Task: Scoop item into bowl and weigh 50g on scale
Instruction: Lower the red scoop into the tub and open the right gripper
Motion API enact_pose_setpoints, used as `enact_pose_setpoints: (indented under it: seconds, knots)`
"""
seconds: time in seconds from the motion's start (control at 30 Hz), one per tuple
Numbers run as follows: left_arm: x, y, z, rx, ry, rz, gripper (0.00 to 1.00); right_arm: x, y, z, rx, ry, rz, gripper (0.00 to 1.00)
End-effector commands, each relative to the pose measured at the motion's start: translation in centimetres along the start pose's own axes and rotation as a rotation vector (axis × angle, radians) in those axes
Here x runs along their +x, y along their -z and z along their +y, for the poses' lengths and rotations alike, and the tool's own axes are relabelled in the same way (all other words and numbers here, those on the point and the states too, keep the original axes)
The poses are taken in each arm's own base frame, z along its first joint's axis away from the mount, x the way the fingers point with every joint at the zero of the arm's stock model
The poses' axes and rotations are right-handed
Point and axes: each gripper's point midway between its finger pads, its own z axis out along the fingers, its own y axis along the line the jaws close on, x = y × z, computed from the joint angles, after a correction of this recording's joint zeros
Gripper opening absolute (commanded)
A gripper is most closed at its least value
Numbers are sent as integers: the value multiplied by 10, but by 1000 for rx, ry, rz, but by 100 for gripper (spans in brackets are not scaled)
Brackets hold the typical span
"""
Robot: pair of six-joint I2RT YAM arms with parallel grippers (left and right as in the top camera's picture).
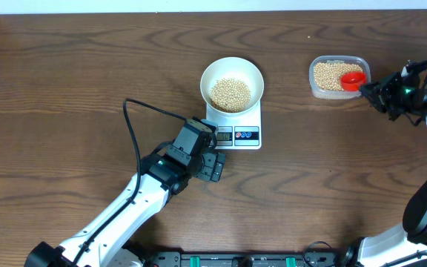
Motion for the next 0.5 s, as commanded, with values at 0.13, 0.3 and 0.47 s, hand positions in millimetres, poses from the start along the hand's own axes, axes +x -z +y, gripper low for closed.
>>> enact_pose_setpoints:
  seconds: [0.13,0.3,0.47]
  knots:
    - [-1,3,2,-5,-7,-9,89,6,-5,-15,41,-44,4,20]
    - [-1,3,2,-5,-6,-9,89,10,-7,-19,50,-53,13,20]
    - [-1,3,2,-5,-7,-9,89,8,-7,-19,48,-48,8,21]
